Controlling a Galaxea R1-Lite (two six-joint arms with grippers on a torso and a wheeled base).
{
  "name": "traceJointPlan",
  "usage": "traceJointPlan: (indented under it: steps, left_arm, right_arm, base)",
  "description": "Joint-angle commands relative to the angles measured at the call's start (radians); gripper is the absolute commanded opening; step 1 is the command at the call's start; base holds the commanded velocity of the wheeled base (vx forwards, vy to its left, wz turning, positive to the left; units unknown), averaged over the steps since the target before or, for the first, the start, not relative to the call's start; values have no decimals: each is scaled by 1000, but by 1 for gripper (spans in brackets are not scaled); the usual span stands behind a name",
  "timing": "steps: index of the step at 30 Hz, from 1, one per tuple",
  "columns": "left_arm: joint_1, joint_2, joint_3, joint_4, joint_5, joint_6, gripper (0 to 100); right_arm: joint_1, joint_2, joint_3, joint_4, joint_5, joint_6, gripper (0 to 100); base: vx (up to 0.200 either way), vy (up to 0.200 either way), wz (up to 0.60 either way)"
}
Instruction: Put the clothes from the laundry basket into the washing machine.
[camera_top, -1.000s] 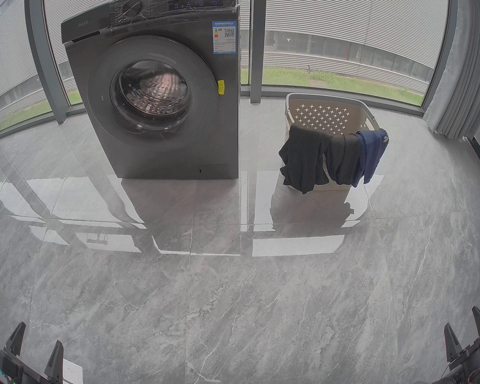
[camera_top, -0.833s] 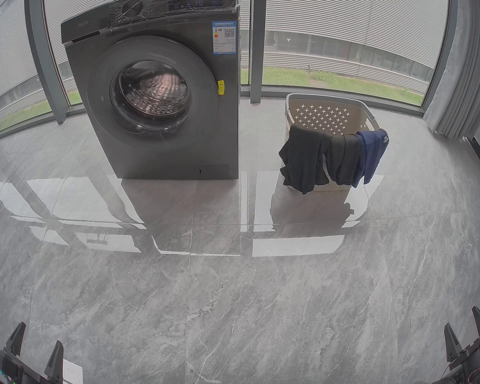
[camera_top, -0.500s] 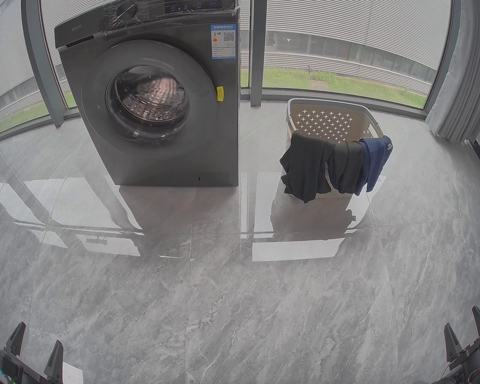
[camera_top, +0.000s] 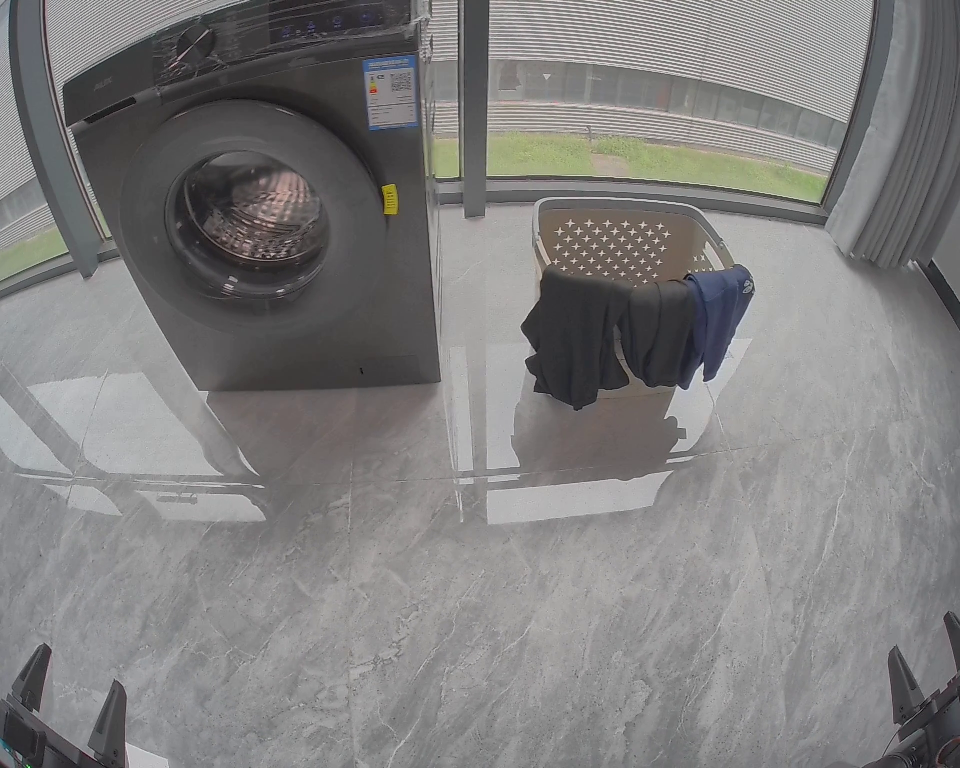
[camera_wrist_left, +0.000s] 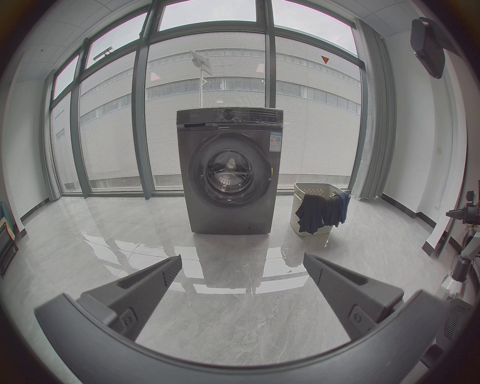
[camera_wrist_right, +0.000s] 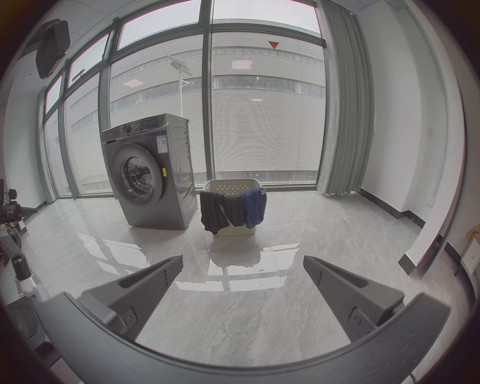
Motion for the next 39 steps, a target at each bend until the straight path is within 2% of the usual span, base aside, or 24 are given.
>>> traceJointPlan:
  steps: [1,17,22,27,39]
  left_arm:
    - [0,-16,18,-1,0,-2,100]
    - [0,-16,18,1,2,-2,100]
    - [0,-16,18,1,0,0,100]
    - [0,-16,18,1,2,-2,100]
    - [0,-16,18,1,2,-9,100]
  right_arm:
    - [0,-13,18,0,0,1,100]
    - [0,-13,18,0,-2,1,100]
    - [-2,-13,16,0,-5,4,100]
    - [0,-13,18,0,-5,4,100]
    - [0,-13,16,0,-5,4,100]
  base:
    - [0,-200,0]
    - [0,-200,0]
    - [0,0,480]
    - [0,0,0]
    - [200,0,0]
